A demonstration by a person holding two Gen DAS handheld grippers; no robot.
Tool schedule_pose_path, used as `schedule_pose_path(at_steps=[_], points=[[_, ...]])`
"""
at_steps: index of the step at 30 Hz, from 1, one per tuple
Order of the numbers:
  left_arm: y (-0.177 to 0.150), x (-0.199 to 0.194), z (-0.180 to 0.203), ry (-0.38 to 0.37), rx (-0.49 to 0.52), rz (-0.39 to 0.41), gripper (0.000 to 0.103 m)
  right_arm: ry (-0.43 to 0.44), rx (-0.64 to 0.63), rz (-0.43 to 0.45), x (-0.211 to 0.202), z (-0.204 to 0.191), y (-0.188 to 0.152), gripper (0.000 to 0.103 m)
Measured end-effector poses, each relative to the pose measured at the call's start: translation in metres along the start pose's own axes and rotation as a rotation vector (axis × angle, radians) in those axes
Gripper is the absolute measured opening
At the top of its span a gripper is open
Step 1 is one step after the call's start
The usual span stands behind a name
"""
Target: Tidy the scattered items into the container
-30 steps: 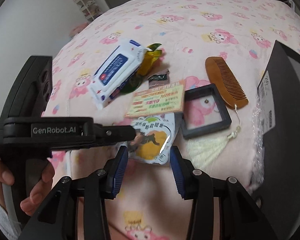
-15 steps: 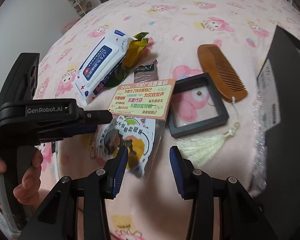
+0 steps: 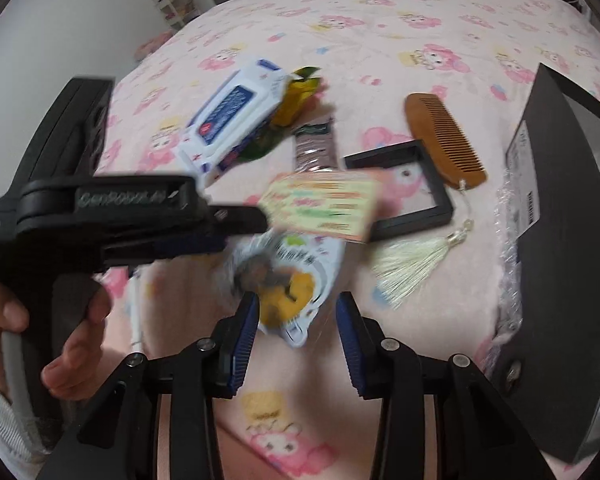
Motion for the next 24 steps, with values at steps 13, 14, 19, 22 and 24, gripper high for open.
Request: schedule_pose_path(at_steps=[13,14,19,22,24], points=[[-0.005,0.016,0.021,0.005,0.047,-0.045,0.056,0.039,0.029,-0.039,0.027,0.009,0.000,0.036],[-0.006,0.013,0.020,0.013,0.039,-0.036,0.056,0.011,0.034,-0.027,0.025,0.011,-0.001,0.036],[-0.011,-0.003,0.017,0.050,0.001,0.029,0.056,0.033,0.041,-0.041,0.025,0.016,-0.004,0.040],[-0.021,-0.017,0.011,0.088,-0.052,0.105,0.056,0.041,-0.002,-0.061,0.032,0.010,-0.003,0.042],[-0.023,-0.014,0.013,0.102,-0.041,0.102,0.056,0.069,-0.016,-0.064,0.035,0.007,-0.002,0.042]])
Point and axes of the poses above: each gripper's, at about its wrist camera, not at the fingertips, and x roughly the way its jaws point, z to its right, y to its top, the point moved 4 cm from there along x, roughly the way its jaws point, and after that the axes turned 6 degrees about x, right-handed, at the moved point
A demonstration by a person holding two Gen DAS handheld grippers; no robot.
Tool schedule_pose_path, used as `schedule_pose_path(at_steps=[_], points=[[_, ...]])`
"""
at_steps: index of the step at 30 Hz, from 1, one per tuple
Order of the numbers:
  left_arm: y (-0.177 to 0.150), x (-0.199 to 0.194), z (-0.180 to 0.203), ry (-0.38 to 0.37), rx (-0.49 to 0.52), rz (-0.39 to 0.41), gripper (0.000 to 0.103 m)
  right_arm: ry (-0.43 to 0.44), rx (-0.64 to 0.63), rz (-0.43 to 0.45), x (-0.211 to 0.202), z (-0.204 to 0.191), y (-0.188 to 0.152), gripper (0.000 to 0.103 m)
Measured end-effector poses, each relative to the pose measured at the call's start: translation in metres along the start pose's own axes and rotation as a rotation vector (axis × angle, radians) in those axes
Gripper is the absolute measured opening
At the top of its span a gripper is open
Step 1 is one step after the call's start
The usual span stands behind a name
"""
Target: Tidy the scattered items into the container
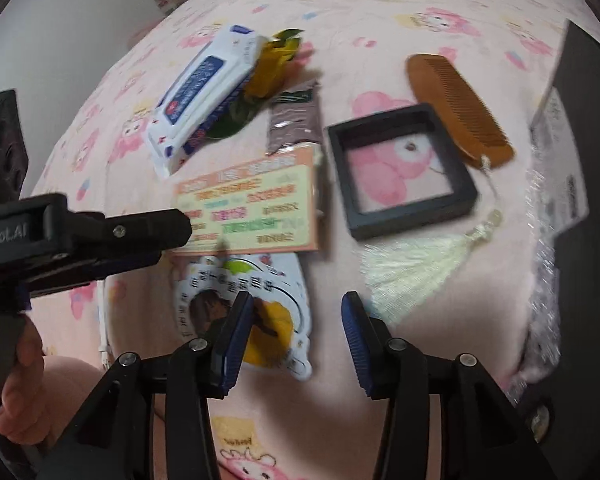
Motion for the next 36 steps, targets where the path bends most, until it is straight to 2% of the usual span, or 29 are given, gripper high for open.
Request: schedule_pose_path(at_steps=[5,10,12,15,18,21,23,24,28,32,36], points=[[-0.003,0.022,0.014,0.004,0.066,-0.086,0.056,0.048,0.005,-0.002,-0.003,-0.005,-0.001,0.041],[-0.003,0.017,0.016,-0.034,0.054,-0.062,0.056,0.066,0.006,0.031,-0.022,-0.012,-0.009,0.041],[-0.003,0.019,0.013,0.008,0.045,-0.064,0.056,0.045,0.004,0.027,-0.021,-0.011,-0.014,0.041],[-0.005,0.030,0.016,0.070,0.061,-0.109,0.058,-0.007,0.010,0.008,-0.013,-0.003,-0.017,0.041],[-0.011,0.037,0.025,0.089,0.111,-0.141,0.061,-0.012,0.015,0.007,-0.018,-0.001,-0.024,0.041],[-0.015,0.038,0.032,0.056,0.122,-0.138,0.059,0.008,0.013,0.002,-0.024,-0.007,-0.029,0.039],[-0.016,0.029,0.035,0.018,0.124,-0.110,0.050,-0.020,-0.005,0.016,-0.031,-0.011,-0.028,0.039],[-0.017,0.024,0.036,-0.018,0.117,-0.093,0.046,-0.034,-0.013,0.026,-0.035,-0.012,-0.029,0.038],[-0.021,-0.004,0.046,-0.153,0.119,-0.036,0.046,-0.025,-0.018,0.065,-0.069,-0.008,-0.032,0.038],[-0.025,-0.036,0.076,-0.155,0.224,-0.002,0.046,0.019,-0.028,0.121,-0.106,-0.009,-0.034,0.038],[-0.031,-0.055,0.121,-0.167,0.297,0.033,0.046,0.080,0.002,0.202,-0.154,0.007,-0.030,0.038]])
Point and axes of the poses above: each gripper's, at about its wrist camera, not at the fingertips, and x roughly the way its jaws point, z to its right, y to its top, the point moved 4 cm from there along x, roughly the way its jaws point, and after that the axes turned 6 degrees about x, right-handed, at the moved point
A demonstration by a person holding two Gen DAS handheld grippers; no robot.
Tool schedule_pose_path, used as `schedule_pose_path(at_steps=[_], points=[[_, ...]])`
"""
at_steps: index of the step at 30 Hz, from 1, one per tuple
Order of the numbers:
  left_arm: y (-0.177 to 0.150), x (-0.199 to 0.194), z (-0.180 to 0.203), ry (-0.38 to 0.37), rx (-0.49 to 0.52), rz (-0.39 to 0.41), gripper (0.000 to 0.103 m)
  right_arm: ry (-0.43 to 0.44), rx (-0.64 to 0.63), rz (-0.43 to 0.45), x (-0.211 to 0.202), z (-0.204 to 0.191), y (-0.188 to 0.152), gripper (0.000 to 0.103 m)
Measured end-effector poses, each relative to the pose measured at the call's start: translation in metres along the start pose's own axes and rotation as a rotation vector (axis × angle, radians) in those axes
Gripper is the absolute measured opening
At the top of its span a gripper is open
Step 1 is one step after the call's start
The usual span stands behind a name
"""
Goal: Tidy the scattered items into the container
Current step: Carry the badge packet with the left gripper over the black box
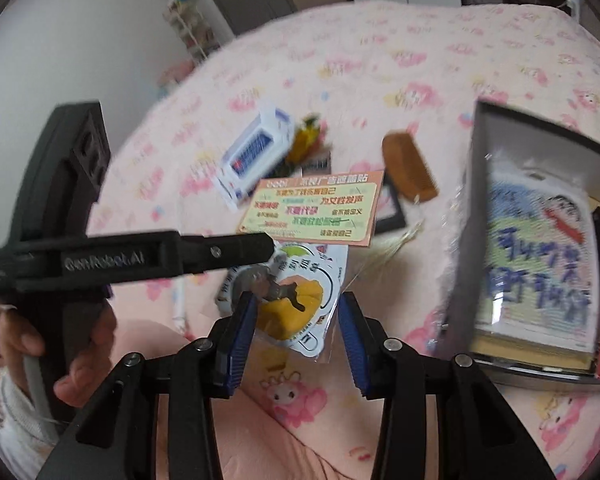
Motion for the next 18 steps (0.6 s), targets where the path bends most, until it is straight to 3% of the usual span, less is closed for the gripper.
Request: schedule_pose_path(at_steps=[5,10,18], points=[[0.013,0.007,0.052,-0.042,0.070,0.014,0.046,-0.038,-0.014,0.072,-0.045,0.027,0.011,0.038],[0.020,0.043,0.102,-0.121,0.094,-0.027,0.046,-0.093,0.004,0.117,-0.079,0.076,0.015,0.038],[0.032,0.101,0.171,-0.145,0.156,-0.114,0.046,-0.148,0.111,0.136,-0.104,0.162,0.022,0.038]])
Point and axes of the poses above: each gripper's, at about its wrist camera, not at the fingertips, and x roughly the way its jaws point, z to its right, y to its top, the point moved 4 cm from there along x, roughly the way its jaws point, and after that the axes turned 6 degrees about x, right-handed, at the moved point
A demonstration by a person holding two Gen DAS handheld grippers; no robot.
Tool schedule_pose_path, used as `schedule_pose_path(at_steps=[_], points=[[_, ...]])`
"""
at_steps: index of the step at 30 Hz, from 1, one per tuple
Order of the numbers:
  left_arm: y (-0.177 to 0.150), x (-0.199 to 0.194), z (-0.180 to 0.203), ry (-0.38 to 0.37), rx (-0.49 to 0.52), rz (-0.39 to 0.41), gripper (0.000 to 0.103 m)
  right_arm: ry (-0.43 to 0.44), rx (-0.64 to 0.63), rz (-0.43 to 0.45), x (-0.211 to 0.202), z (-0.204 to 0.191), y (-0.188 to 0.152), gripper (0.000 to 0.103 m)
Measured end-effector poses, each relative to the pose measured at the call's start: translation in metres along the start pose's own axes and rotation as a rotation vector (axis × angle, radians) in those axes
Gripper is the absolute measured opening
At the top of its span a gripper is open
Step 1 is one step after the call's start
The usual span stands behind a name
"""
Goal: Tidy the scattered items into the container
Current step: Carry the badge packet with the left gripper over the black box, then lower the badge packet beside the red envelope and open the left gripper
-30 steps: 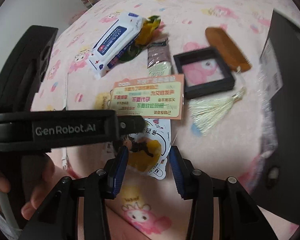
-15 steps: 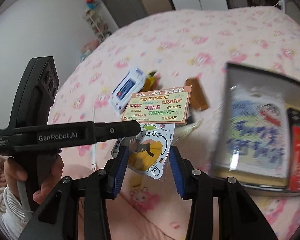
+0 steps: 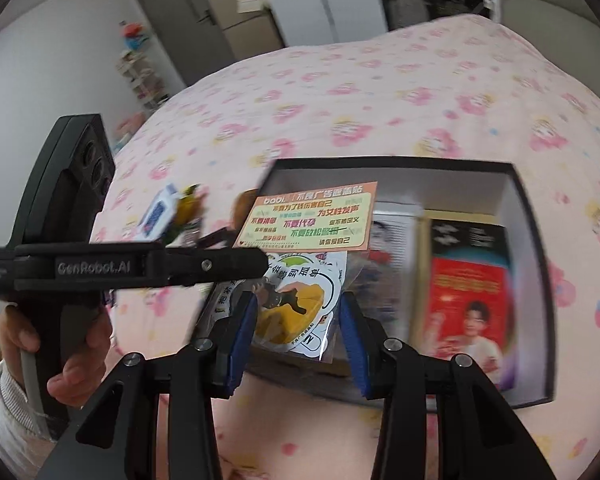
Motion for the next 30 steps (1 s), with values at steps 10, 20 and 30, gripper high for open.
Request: schedule_pose_path(at_steps=[10,20,30], points=[[0.005,0.076,0.035,0.013,0.043,-0.108,0.046,-0.071,0.178,0.023,0.008,0.070,-0.004,0.038],[0.003,0.111,0.044,0.076,0.059,-0.159,0.046,-0.187,0.328,0.017,0.015,0.118,-0.007,0.038],[-0.001,0.110,0.041,0.185,0.075,-0.138,0.038,-0.195,0.328,0.035,0.010,0.122,-0.008,0.038]])
Point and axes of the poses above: each gripper's, at about its wrist camera, not at the fingertips, and x roughly the way its jaws point, z to its right, y to its top, the point moved 4 cm from there along x, roughly the way its jaws point, and after that the axes turned 6 degrees about x, right-handed, at the moved point
